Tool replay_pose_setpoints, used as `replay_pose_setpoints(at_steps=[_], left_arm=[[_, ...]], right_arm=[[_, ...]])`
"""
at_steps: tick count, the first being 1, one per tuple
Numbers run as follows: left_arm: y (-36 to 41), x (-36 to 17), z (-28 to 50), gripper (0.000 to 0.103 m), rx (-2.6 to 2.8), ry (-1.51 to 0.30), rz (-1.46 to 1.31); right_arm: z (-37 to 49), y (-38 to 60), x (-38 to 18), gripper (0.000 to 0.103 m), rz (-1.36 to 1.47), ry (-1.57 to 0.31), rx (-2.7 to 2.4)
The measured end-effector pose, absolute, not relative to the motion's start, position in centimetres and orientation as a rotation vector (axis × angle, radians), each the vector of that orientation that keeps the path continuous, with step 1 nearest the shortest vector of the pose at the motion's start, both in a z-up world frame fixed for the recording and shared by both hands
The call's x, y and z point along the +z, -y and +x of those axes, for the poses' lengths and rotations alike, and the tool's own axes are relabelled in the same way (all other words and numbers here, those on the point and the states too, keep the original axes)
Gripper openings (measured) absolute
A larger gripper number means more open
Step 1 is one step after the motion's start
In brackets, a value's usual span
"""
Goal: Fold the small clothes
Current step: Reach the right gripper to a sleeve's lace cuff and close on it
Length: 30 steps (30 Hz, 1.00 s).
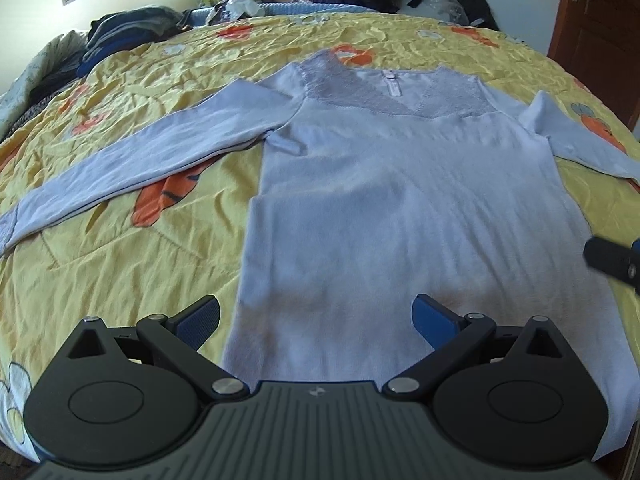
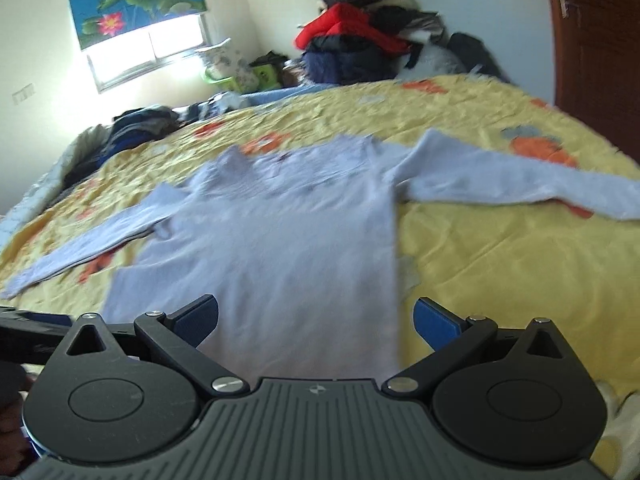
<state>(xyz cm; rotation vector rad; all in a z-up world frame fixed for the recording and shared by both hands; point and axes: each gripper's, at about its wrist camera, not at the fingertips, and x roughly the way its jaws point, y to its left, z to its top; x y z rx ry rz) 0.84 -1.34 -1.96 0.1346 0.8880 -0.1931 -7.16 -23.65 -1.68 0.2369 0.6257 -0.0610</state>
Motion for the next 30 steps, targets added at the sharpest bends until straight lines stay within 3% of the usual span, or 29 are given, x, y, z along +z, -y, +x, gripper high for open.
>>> replay_pose_setpoints(at_steps=[13,24,30], left_arm=[[3.4,-1.5,1.2,0.103,-0.217,-0.781,0.169],[2.0,-2.2,1.8,0.103,-0.178,-0.824,0.121],[2.6,-2.3,1.5,0.103,-0.186,-0.813,0.152]], right_arm=[[-9.1,42.8,-4.5,0.103,0.586,-0.466,-0.515],[-8.5,50.2,-8.0,0.102,0.736,-0.267,-0.547],[-7.1,53.2,-8.4,0.088,0.816,-0.18,-0.603]])
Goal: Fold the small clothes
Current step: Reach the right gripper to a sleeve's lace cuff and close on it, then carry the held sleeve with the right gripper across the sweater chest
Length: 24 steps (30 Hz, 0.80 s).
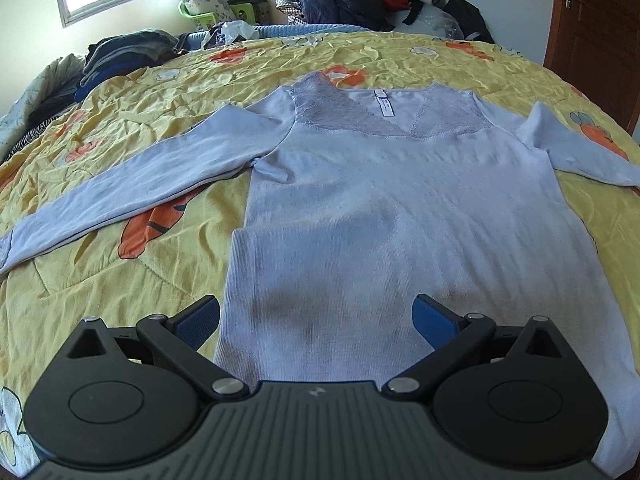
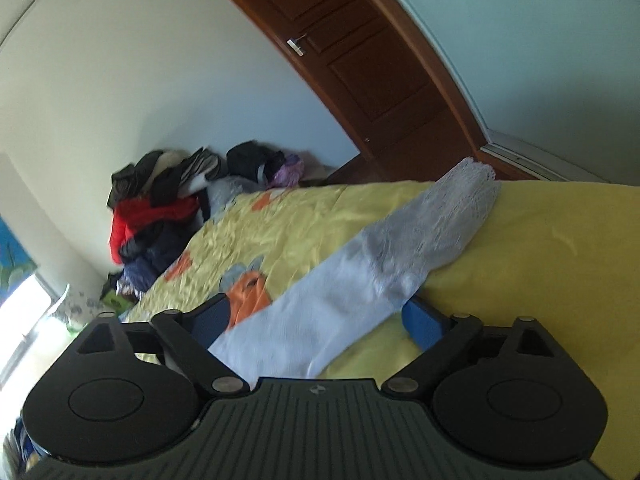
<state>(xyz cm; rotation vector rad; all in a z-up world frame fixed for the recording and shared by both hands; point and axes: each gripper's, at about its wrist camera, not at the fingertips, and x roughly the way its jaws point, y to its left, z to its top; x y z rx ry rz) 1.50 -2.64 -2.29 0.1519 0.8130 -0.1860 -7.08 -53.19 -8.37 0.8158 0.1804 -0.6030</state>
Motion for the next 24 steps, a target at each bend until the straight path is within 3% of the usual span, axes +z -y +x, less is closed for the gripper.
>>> replay_pose_setpoints(at_steps=[6,10,11,24], left_arm=[[2.8,-2.1,1.3,0.103,-0.2,-0.777,0.163],[2.7,-2.4,1.5,0.103,-0.199,-0.79,0.162],[2.7,-2.5,1.7,0.103,-0.197,-0.796,0.16],[0.8,-3.0,3.0,0.103,-0.122,-0.824,0.119]], right_arm=[[-4.9,56.2,-9.3,0.058,0.891,-0.13,-0.678],[-3.9,58.0,-10.2,0.017,0.963,-0.148,-0.723],[-3.8,58.4,-10.5,0.011,0.989,-0.146,-0.727],[-2.2,55.4,-9.0,0.009,1.056,-0.111,-0.486]])
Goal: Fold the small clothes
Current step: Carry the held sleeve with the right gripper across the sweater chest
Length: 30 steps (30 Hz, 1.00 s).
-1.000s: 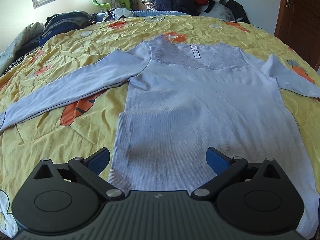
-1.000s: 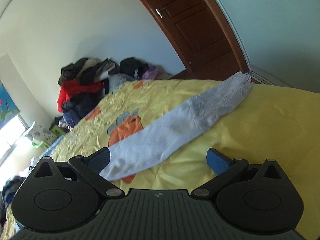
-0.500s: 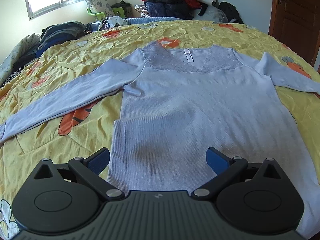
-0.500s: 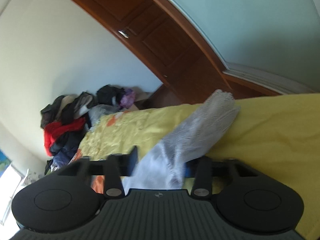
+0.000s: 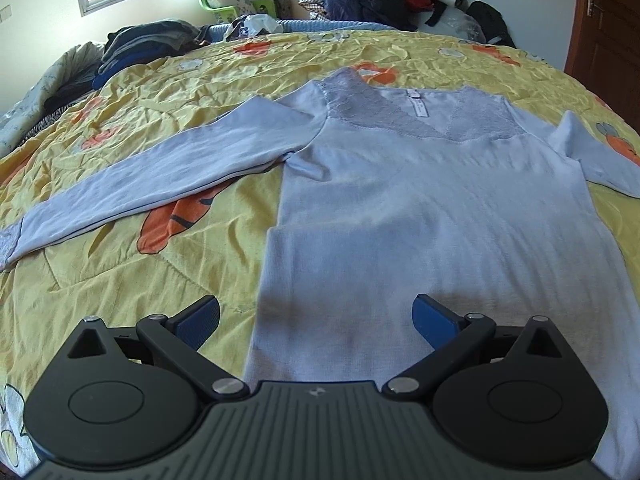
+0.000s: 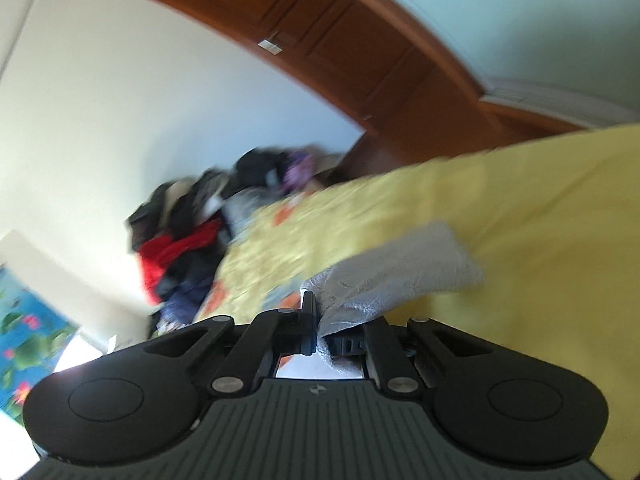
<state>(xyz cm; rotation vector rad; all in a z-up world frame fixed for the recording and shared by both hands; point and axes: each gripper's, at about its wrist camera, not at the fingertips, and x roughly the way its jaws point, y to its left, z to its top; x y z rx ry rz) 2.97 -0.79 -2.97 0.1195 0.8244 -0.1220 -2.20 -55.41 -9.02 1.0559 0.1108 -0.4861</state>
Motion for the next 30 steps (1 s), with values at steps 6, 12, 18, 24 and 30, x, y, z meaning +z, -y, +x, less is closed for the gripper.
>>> replay_pose_setpoints(at_steps=[6,12,18,24,30], left_arm=[[0.2,-3.1,3.1,0.103,-0.11,-0.836,0.111],[-0.1,-3.4,3.5,0.103,-0.094,-0.842,0.115],[-0.6,-3.4,3.8,0.103,-0.06,-0.819,0.132],[-1.6,-3.6,4.3,0.103,-0.045,-0.824,0.107],[-2.5,-3.7,4.7,0.103,-0.039,-0.822,0.088]], right_arm=[[1.2,51.7,-8.6,0.009,1.067,-0.174,-0.323],[5.3,47.2,-9.5,0.009,1.122,-0.26,-0.172],[9.5,42.2,-9.6,0.009,1.129,-0.338,-0.079],[11.8,37.7,-9.1,0.009,1.104,-0.388,-0.009],[13.3,34.4,-8.3,0.009,1.088,-0.425,0.04]])
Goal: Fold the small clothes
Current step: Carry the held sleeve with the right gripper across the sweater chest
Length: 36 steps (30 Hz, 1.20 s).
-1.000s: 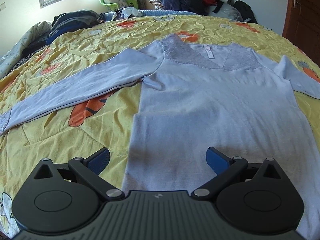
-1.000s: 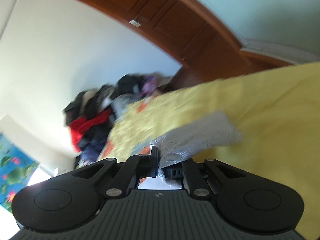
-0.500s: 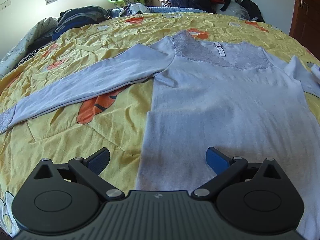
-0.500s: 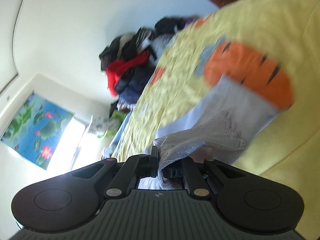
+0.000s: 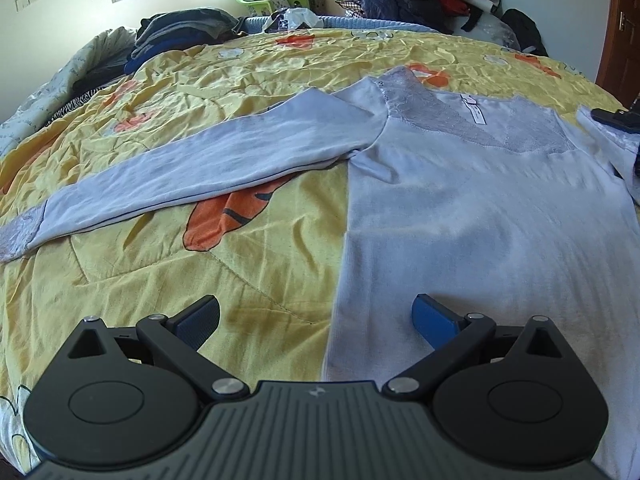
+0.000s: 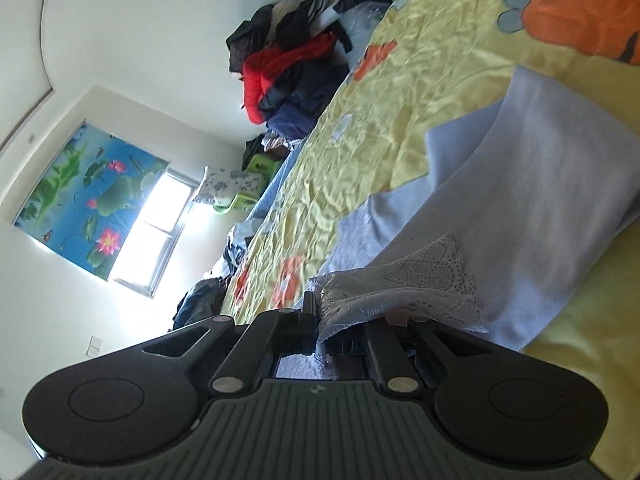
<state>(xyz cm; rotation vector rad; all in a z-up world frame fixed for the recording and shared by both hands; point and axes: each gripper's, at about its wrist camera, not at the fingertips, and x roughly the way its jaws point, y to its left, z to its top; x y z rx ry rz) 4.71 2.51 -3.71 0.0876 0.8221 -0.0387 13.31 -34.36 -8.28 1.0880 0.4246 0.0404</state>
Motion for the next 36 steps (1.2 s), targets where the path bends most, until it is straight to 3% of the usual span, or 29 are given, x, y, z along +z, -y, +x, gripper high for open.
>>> replay_pose_setpoints(at_steps=[36], left_arm=[[-10.4,-4.5,7.4,0.103,0.157,-0.761,0.008]], right_arm=[[18.0,22.9,-5.0,0.009,0.997,-0.572,0.208]])
